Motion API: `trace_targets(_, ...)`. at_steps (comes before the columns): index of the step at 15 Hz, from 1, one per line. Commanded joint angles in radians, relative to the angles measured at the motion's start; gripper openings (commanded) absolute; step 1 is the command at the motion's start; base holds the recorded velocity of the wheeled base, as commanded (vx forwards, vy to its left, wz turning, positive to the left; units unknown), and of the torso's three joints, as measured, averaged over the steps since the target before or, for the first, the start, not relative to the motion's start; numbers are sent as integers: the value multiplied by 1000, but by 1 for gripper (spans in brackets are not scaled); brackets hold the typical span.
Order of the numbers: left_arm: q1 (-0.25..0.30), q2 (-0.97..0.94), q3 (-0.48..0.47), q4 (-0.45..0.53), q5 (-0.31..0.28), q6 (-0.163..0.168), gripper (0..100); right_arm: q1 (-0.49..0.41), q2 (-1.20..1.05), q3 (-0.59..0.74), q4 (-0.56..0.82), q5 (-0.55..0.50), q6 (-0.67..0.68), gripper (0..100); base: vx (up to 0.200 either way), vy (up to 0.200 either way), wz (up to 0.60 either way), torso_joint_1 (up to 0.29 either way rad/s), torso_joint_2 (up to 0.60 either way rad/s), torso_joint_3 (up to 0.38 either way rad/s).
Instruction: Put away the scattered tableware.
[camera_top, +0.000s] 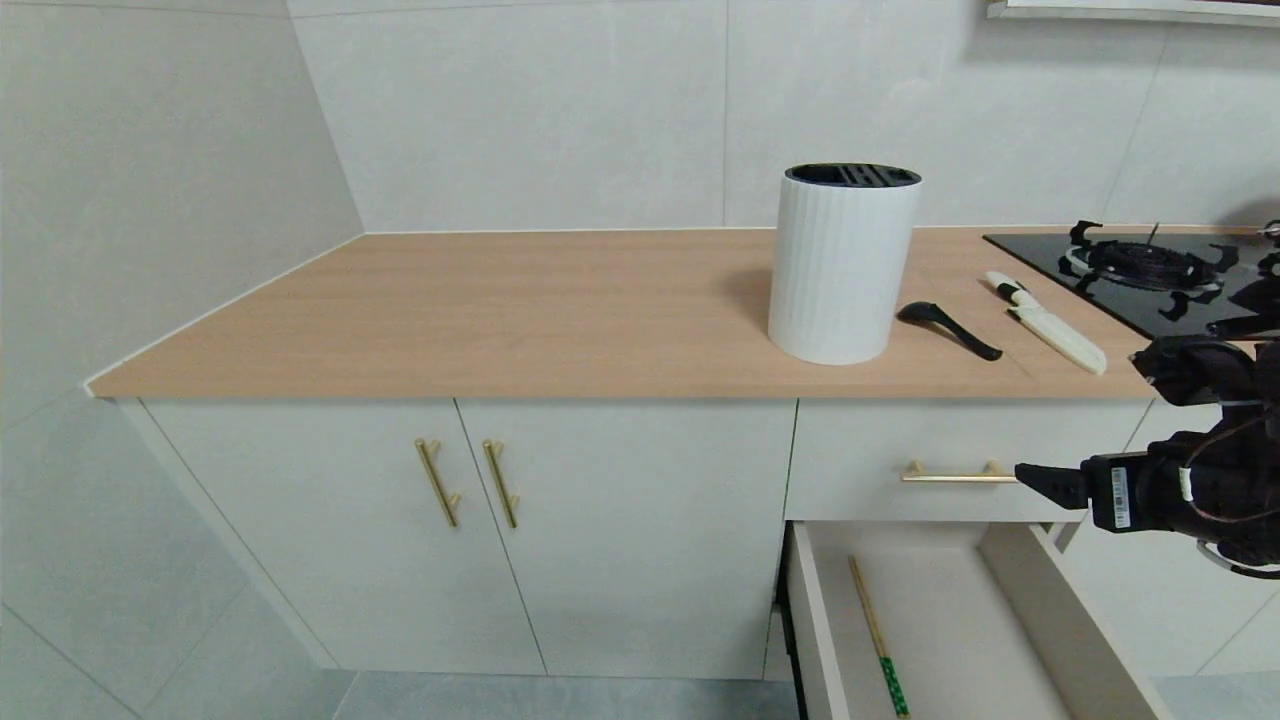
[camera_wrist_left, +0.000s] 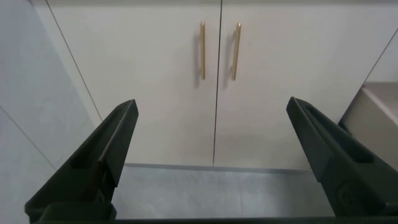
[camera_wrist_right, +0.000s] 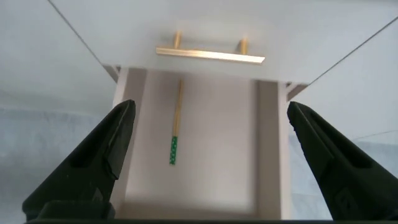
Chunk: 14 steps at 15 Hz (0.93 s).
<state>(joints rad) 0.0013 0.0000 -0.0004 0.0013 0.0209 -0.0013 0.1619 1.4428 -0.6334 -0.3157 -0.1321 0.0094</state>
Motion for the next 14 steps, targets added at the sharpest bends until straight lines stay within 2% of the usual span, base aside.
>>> trace_targets(1, 0, 0, 0, 0, 1, 0, 100, 1, -5, -3, -2, 14, 0, 100, 0, 0, 0, 173, -471, -315)
trace_targets(5, 0, 0, 0, 0, 1, 0, 100, -9, -1, -25, -5, 34, 0, 100, 0, 0, 0, 179, -485, -309)
trace_targets(8, 0, 0, 0, 0, 1, 0, 100, -76, 53, -184, 0, 129, -49, 100, 0, 0, 0, 146, -362, -217)
trace_targets(10, 0, 0, 0, 0, 1, 0, 100, -153, 151, -336, 1, 249, -131, 100, 0, 0, 0, 39, -93, -51)
trace_targets(11, 0, 0, 0, 0, 1, 0, 100, -153, 151, -336, 1, 249, -131, 100, 0, 0, 0, 0, 0, 0)
trace_targets(12, 0, 0, 0, 0, 1, 0, 100, -180, 295, -431, 1, 279, -184, 100, 0, 0, 0, 0, 0, 0)
trace_targets(14, 0, 0, 0, 0, 1, 0, 100, -190, 453, -525, -2, 318, -207, 100, 0, 0, 0, 0, 0, 0)
